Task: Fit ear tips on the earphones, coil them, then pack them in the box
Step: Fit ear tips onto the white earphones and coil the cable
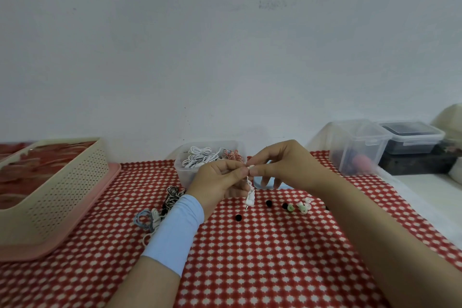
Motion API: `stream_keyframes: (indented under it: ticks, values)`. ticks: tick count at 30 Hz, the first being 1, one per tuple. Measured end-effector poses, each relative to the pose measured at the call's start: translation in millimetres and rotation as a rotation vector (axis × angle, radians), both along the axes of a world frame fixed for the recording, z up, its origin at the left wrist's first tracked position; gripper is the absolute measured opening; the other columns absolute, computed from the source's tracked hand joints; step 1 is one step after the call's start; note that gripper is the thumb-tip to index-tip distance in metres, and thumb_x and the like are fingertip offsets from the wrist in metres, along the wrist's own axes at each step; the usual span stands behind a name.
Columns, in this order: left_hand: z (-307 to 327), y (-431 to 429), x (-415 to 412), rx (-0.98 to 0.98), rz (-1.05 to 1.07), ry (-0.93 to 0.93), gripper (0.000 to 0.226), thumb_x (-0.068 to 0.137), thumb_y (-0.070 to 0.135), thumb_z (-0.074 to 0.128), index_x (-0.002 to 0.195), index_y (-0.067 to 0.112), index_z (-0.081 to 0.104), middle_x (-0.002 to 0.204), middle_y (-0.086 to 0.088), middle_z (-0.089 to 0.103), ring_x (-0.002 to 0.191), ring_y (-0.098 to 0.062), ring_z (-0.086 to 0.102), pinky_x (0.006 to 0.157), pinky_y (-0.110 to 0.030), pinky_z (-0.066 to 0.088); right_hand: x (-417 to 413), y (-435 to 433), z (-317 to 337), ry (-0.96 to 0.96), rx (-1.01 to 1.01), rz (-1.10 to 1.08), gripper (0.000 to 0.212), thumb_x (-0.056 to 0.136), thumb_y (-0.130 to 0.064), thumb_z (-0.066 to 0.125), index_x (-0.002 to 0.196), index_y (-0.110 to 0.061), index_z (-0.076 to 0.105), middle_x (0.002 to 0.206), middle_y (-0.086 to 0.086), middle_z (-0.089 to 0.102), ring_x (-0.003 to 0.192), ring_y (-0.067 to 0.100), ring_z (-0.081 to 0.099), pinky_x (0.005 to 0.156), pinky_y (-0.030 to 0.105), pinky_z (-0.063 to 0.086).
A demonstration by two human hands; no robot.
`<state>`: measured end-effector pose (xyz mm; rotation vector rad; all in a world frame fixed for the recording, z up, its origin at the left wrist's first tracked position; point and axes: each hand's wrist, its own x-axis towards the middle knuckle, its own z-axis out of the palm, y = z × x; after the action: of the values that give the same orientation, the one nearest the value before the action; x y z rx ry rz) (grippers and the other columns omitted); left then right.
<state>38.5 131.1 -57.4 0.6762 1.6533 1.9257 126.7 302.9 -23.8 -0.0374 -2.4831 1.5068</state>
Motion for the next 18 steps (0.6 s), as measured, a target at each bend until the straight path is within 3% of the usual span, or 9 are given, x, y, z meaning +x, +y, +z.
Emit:
stream_keyframes:
  ticks: [3, 5, 8, 11, 15, 18]
  values:
    - [-1, 0, -1, -0.01, 0.016, 0.009, 0.008, 0.089, 0.006, 0.066, 0.095, 0.001, 0.069, 0.071, -0.012, 0.069, 0.061, -0.019, 0.065, 0.056, -0.025, 0.056, -4, -3, -3, 0.042, 0.035, -0.054, 0.009, 0.084, -0.016, 0.082, 0.093, -0.016, 0.083, 0.087, -0.003, 0.079, 0.065, 0.019, 0.072, 0.059, 0.032, 0.058]
    - [0, 0, 0, -0.012, 0.025, 0.012, 0.008, 0.09, 0.007, 0.065, 0.095, 0.002, 0.069, 0.072, -0.012, 0.069, 0.061, -0.018, 0.065, 0.055, -0.024, 0.056, -4, -3, -4, 0.044, 0.06, -0.061, 0.017, 0.083, -0.019, 0.083, 0.1, -0.02, 0.082, 0.091, -0.004, 0.079, 0.067, 0.018, 0.073, 0.058, 0.03, 0.059]
    - [4, 1, 0, 0.002, 0.062, 0.034, 0.011, 0.091, 0.01, 0.064, 0.1, 0.008, 0.071, 0.081, -0.013, 0.072, 0.061, -0.017, 0.064, 0.052, -0.022, 0.052, 0, -4, -1, -0.055, 0.032, -0.031, 0.04, 0.085, -0.028, 0.081, 0.123, -0.03, 0.069, 0.103, -0.01, 0.076, 0.072, 0.014, 0.075, 0.057, 0.021, 0.056]
    - [11, 1, -1, 0.05, 0.055, 0.037, 0.021, 0.091, 0.012, 0.065, 0.111, 0.012, 0.072, 0.092, -0.01, 0.072, 0.069, -0.017, 0.063, 0.056, -0.023, 0.051, 3, -7, -2, -0.174, 0.078, 0.069, 0.035, 0.087, -0.028, 0.08, 0.12, -0.025, 0.07, 0.11, -0.008, 0.074, 0.065, 0.002, 0.069, 0.055, 0.013, 0.05]
    - [21, -6, -1, 0.043, 0.063, 0.064, 0.019, 0.091, 0.02, 0.066, 0.108, 0.016, 0.074, 0.098, -0.009, 0.074, 0.073, -0.014, 0.062, 0.057, -0.026, 0.047, -3, -14, -9, -0.122, 0.104, 0.063, 0.018, 0.09, -0.029, 0.077, 0.106, -0.023, 0.075, 0.1, -0.004, 0.077, 0.076, 0.016, 0.074, 0.069, 0.034, 0.062]
    - [33, -17, -9, -0.047, 0.154, 0.191, 0.014, 0.091, 0.026, 0.067, 0.103, 0.022, 0.075, 0.097, -0.003, 0.076, 0.077, -0.01, 0.064, 0.06, -0.027, 0.051, -8, -14, -7, -0.066, 0.038, -0.007, 0.012, 0.091, -0.023, 0.076, 0.102, -0.018, 0.075, 0.091, 0.007, 0.077, 0.072, 0.02, 0.073, 0.061, 0.033, 0.056]
